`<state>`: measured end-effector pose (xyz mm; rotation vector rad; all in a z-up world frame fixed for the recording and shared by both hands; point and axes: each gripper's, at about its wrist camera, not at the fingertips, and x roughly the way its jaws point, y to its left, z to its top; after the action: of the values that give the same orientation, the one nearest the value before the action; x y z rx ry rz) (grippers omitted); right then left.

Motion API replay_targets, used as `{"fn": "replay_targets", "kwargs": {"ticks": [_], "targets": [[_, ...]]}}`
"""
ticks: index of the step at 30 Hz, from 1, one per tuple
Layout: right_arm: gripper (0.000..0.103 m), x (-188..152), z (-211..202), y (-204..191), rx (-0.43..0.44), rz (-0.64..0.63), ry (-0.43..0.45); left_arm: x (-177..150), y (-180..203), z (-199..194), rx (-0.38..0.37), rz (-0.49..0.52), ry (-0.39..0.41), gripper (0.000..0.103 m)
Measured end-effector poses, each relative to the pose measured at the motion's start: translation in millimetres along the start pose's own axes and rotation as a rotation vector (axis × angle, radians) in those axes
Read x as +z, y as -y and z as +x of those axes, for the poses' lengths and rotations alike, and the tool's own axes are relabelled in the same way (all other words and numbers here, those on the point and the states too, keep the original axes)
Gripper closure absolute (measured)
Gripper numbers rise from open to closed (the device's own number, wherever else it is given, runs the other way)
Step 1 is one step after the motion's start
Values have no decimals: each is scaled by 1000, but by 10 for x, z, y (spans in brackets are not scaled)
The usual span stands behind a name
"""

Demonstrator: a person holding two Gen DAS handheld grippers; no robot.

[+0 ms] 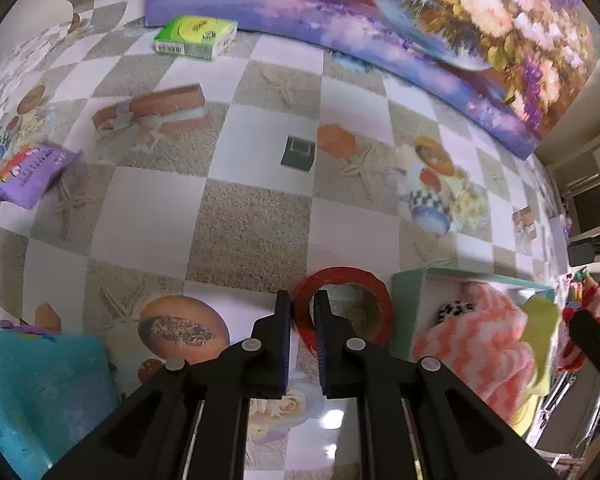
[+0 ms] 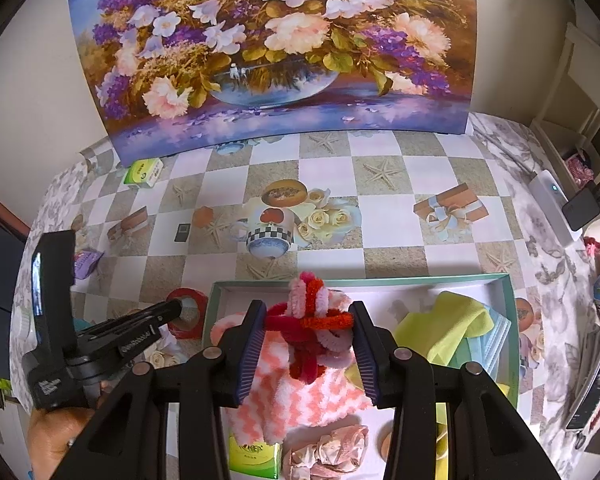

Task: Organize soft objects
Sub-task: 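Drop the red figure and tape roll into the tray by opening both grippers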

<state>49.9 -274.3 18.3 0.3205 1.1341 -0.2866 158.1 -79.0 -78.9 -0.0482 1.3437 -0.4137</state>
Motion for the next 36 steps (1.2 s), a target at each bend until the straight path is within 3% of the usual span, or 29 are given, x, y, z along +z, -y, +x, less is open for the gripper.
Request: {"fn": "replay_targets", "kwargs": {"ticks": [5, 8, 12, 15, 21, 24, 29, 33, 36], "targets": [[58, 0, -89, 159, -8, 18, 14, 71, 195, -457, -44, 52, 97, 92], [58, -50, -19, 322, -57, 32, -35, 17, 515, -679, -60, 159, 129, 92], [58, -148, 66, 480, -106, 36, -94, -209, 1026, -645, -104, 318, 77, 92], [57, -201, 106, 560, -102, 46, -117, -362, 1266, -451, -92, 384, 2, 92], [57, -241, 155, 620, -108, 56, -136, -415, 1340, -326, -75, 391, -43, 90], [57, -272, 270, 610, -100, 51, -166, -416, 1303, -279, -69, 382, -58, 76], [55, -338, 433, 600, -86, 52, -223, -435, 1328, -150, -49, 394, -103, 75], [39, -267, 240, 574, -96, 43, -166, -377, 1291, -427, -62, 400, -41, 47], [39, -213, 111, 566, -101, 43, -131, -312, 1202, -640, -30, 396, 11, 46]]}}
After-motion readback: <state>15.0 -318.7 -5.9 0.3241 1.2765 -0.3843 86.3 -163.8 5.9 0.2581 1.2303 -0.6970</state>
